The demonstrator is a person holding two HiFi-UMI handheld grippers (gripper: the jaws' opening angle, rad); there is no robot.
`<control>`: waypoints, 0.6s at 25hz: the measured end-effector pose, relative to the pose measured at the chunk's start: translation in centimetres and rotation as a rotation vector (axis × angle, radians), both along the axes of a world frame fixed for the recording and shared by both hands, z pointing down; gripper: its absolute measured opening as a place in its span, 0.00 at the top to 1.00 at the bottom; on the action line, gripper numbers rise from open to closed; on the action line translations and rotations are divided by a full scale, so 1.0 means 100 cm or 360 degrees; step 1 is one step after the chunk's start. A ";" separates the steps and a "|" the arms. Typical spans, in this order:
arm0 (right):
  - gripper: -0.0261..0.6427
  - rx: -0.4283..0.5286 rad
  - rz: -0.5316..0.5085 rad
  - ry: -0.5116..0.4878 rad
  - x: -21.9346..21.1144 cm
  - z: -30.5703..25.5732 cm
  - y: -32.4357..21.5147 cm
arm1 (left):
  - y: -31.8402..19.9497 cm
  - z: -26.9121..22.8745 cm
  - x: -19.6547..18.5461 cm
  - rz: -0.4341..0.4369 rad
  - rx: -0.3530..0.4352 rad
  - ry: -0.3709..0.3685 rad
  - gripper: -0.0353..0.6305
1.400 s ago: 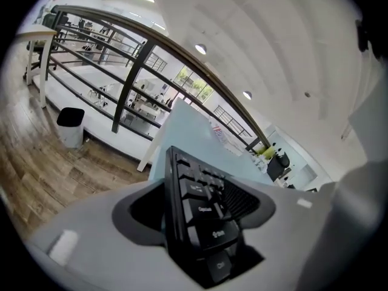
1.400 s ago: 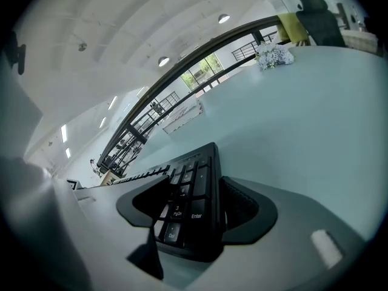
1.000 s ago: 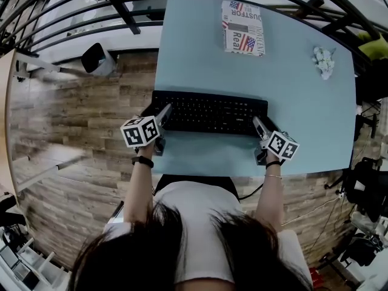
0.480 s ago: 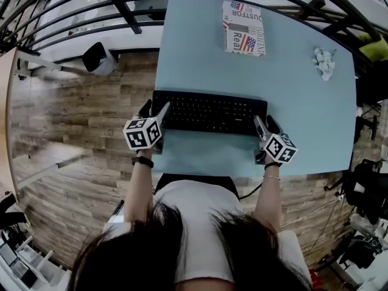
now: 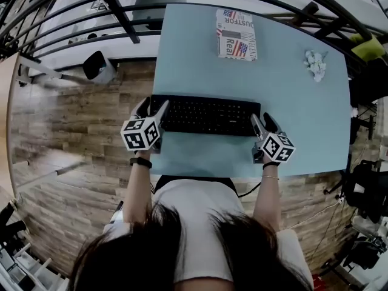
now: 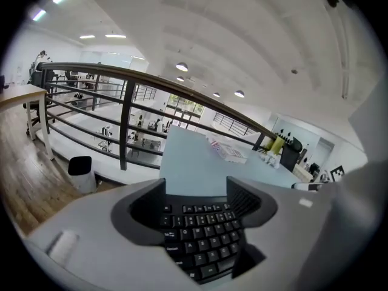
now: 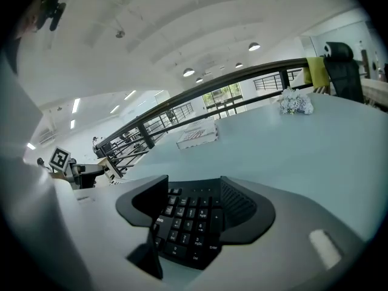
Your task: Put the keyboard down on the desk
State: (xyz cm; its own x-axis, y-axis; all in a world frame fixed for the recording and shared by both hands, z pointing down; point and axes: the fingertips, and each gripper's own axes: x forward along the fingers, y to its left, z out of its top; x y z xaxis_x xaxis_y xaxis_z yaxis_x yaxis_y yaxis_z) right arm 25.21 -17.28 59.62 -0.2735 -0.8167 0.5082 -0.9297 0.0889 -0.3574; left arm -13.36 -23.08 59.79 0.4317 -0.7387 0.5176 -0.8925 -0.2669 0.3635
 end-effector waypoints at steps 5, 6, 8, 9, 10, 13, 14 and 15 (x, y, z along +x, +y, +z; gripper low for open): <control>0.58 0.0105 -0.0061 0.0006 -0.016 -0.033 -0.006 | -0.003 -0.036 0.010 0.0038 0.0140 0.0001 0.42; 0.58 0.0131 -0.0081 0.0004 -0.021 -0.041 -0.007 | -0.002 -0.044 0.012 0.0046 0.0171 -0.0002 0.42; 0.58 0.0188 -0.0122 0.0000 -0.030 -0.058 -0.009 | 0.000 -0.060 0.019 0.0072 0.0230 -0.0002 0.42; 0.58 0.0219 -0.0143 0.0002 -0.034 -0.067 -0.009 | 0.001 -0.067 0.023 0.0088 0.0258 0.0002 0.42; 0.58 0.0251 -0.0164 0.0005 -0.037 -0.077 -0.010 | 0.003 -0.075 0.026 0.0104 0.0285 0.0008 0.42; 0.58 0.0348 -0.0227 0.0008 -0.052 -0.105 -0.013 | 0.007 -0.097 0.036 0.0158 0.0362 0.0030 0.42; 0.58 0.0378 -0.0244 0.0013 -0.057 -0.114 -0.015 | 0.008 -0.105 0.040 0.0178 0.0388 0.0042 0.42; 0.58 0.0407 -0.0261 0.0025 -0.062 -0.122 -0.016 | 0.010 -0.113 0.044 0.0199 0.0414 0.0057 0.43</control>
State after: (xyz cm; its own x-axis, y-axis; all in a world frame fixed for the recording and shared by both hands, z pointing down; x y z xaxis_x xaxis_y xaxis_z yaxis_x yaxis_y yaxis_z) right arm 19.04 -18.86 47.41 -0.4059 -0.8643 0.2971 -0.9007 0.3232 -0.2901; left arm -8.93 -22.12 48.53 0.5423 -0.7846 0.3004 -0.8347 -0.4624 0.2991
